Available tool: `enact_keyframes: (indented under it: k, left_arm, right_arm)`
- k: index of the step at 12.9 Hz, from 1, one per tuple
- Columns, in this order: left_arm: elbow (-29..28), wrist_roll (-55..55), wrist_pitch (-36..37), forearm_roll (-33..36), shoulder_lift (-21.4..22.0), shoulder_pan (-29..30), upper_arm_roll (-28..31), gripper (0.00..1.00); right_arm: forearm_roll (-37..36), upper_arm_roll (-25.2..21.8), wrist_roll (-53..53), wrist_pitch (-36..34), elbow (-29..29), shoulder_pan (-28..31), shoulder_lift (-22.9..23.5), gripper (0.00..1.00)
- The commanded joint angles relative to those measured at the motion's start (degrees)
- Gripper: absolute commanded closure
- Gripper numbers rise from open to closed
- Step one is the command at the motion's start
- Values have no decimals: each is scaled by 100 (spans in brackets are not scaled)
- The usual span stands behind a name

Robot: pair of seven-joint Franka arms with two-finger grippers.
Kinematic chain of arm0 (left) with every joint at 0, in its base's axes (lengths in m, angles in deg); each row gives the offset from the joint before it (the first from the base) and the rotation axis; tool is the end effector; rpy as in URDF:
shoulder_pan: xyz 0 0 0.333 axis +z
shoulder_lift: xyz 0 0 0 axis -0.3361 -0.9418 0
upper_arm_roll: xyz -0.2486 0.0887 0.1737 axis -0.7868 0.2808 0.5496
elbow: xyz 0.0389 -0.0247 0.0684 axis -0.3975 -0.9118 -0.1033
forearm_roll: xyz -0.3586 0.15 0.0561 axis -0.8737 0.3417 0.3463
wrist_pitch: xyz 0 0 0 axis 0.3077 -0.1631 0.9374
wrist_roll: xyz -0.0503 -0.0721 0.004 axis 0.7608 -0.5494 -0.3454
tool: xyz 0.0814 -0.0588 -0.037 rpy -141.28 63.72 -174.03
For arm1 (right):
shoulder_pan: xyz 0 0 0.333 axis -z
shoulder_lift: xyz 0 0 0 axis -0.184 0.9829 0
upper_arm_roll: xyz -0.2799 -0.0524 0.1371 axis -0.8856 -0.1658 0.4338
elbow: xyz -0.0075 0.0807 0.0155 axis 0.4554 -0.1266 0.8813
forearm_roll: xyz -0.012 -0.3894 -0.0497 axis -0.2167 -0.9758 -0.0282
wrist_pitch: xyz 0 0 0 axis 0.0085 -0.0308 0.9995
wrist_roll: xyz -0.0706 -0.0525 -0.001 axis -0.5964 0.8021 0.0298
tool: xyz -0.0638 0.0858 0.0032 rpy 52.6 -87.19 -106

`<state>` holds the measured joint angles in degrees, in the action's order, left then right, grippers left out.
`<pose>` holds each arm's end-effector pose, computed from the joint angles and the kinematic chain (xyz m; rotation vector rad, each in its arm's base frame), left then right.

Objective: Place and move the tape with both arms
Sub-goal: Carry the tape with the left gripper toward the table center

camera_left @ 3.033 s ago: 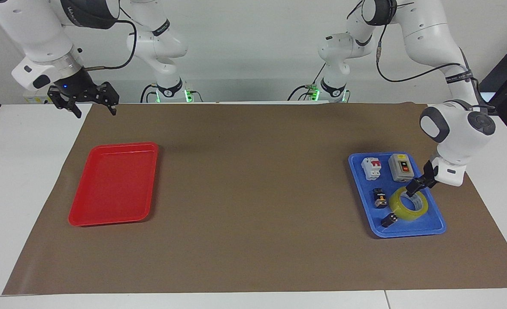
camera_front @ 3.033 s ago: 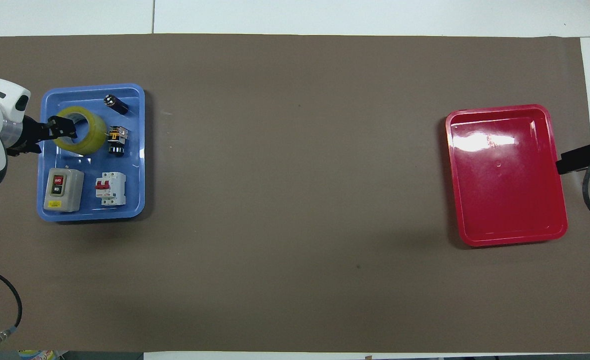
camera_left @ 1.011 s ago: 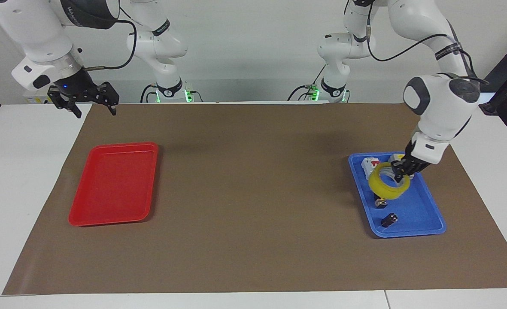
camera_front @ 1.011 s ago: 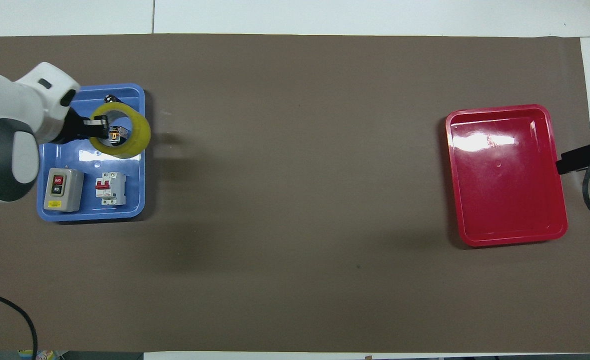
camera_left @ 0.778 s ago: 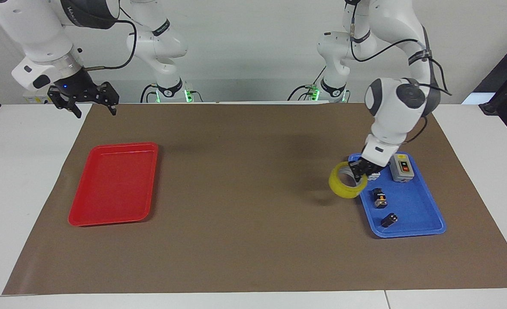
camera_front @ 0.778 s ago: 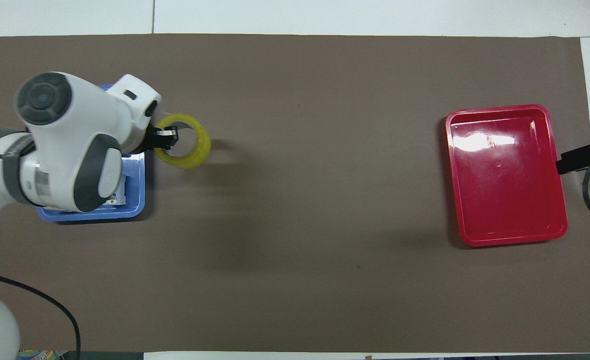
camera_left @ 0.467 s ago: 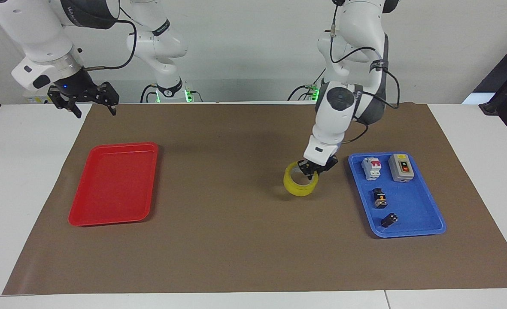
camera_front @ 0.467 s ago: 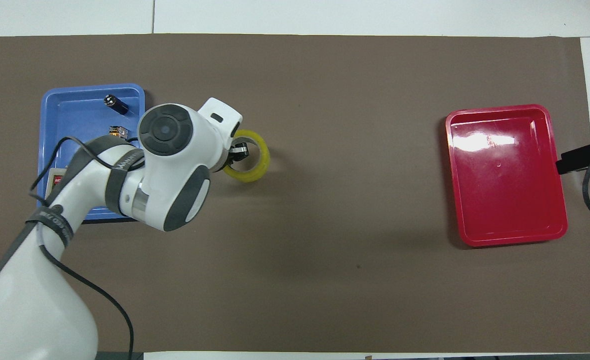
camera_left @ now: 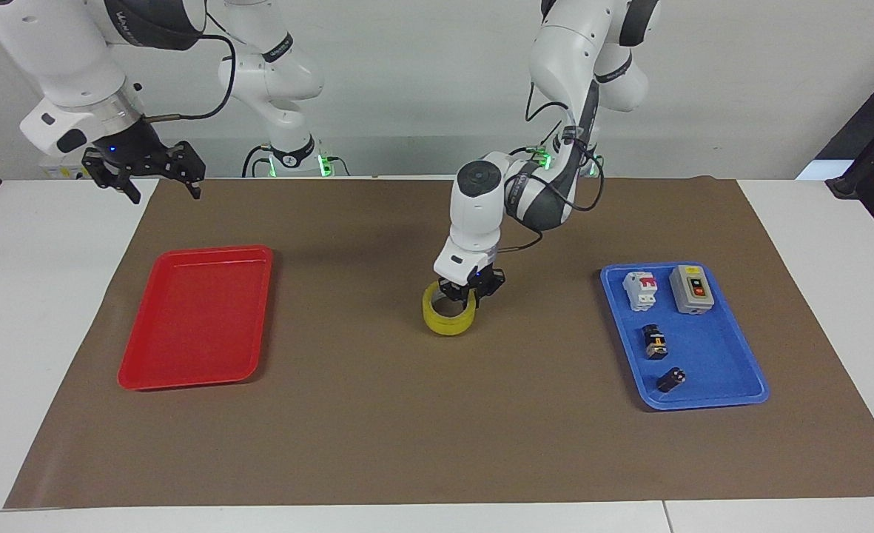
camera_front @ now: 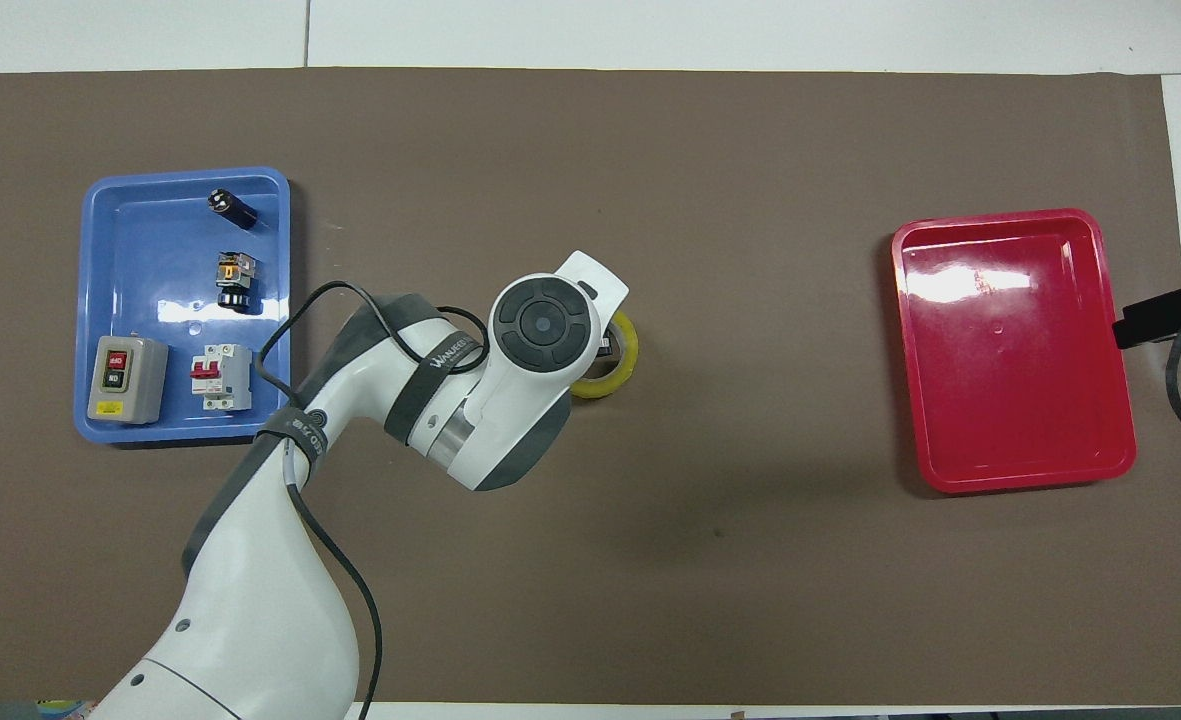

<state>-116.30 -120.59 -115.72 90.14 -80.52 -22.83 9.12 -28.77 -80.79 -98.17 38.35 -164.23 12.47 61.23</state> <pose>0.4962 -0.4228 0.3203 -3.1137 -0.0485 -0.1216 0.5300 -0.0470 0.6155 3.1221 0.1379 -0.1036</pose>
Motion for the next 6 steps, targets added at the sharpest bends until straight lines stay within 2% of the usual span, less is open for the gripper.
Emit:
enact_keyframes:
  k: [1, 2, 3, 5, 6]
  left_arm:
    - [109, -123, -105, 180, -66, -68, 97, 100]
    - [91, -114, -166, 162, -67, -42, 88, 44]
    - [56, -88, -132, 162, 20, -16, 79, 0]
    - [-110, -88, -87, 136, 450, 133, 88, 0]
    - [-328, -44, -35, 136, 809, 247, 88, 0]
  right_arm:
    - [85, 17, -106, -21, 33, 51, 7, 0]
    - [94, 26, -106, -30, 42, 24, 7, 0]
    - [94, 26, -106, -30, 33, 24, 7, 0]
    - [94, 26, -106, -12, 33, 24, 7, 0]
    - [94, 26, -98, -3, 25, 15, 7, 0]
